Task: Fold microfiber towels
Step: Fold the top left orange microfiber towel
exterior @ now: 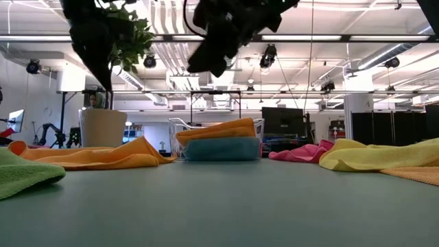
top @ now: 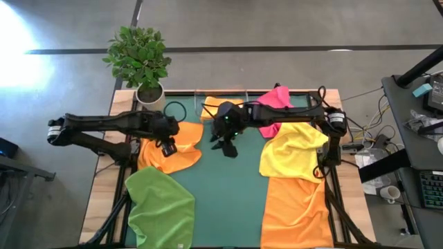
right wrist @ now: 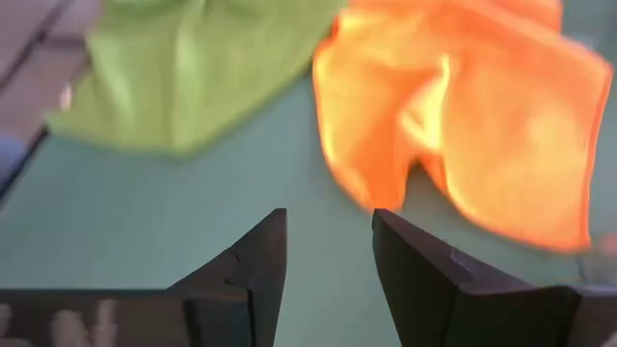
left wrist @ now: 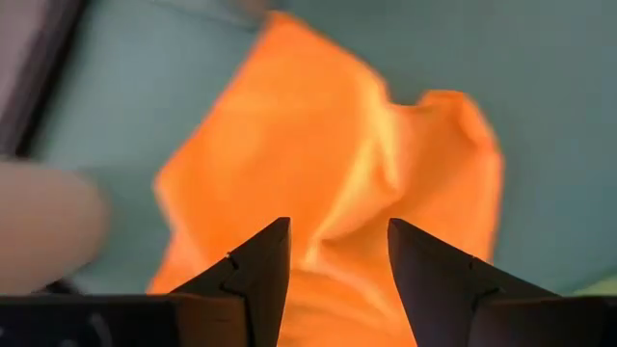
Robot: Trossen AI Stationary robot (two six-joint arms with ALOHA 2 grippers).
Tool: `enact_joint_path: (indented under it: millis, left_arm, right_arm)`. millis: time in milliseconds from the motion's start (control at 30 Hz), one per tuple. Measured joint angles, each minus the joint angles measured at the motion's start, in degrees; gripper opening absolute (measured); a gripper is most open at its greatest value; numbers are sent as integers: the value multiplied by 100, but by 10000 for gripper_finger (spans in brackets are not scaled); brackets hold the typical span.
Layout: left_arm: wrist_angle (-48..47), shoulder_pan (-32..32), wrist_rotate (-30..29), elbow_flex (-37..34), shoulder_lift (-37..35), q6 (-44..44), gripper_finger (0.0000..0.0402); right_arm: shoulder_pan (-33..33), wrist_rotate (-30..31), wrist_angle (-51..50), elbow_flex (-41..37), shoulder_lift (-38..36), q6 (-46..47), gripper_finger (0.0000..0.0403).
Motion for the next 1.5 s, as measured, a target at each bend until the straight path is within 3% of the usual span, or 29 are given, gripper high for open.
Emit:
enact_joint_path:
  millis: [100, 267, 667, 1100, 1267, 1500]
  left_arm:
    - [-52, 0, -338, -18, -280, -195, 160]
    - [-35, 0, -429, -42, -639, -193, 160]
    - [-5, 2, -467, -212, -1167, -176, 160]
    - [72, 2, -465, -302, -960, 91, 160]
    - [75, 2, -465, -347, -911, 286, 160]
    - [110, 2, -465, -352, -871, 581, 160]
  right_arm:
    - [57, 94, 846, -193, 4, 347, 144]
    - [88, 573, 1611, -322, 156, 729, 144]
    - [272, 795, 2266, 77, 1399, 1653, 144]
    - [401, 936, 1726, 988, 2545, 2118, 144]
    - [399, 1130, 1354, 1012, 2708, 2453, 144]
    - [412, 1739, 37, 1078, 2620, 3047, 130]
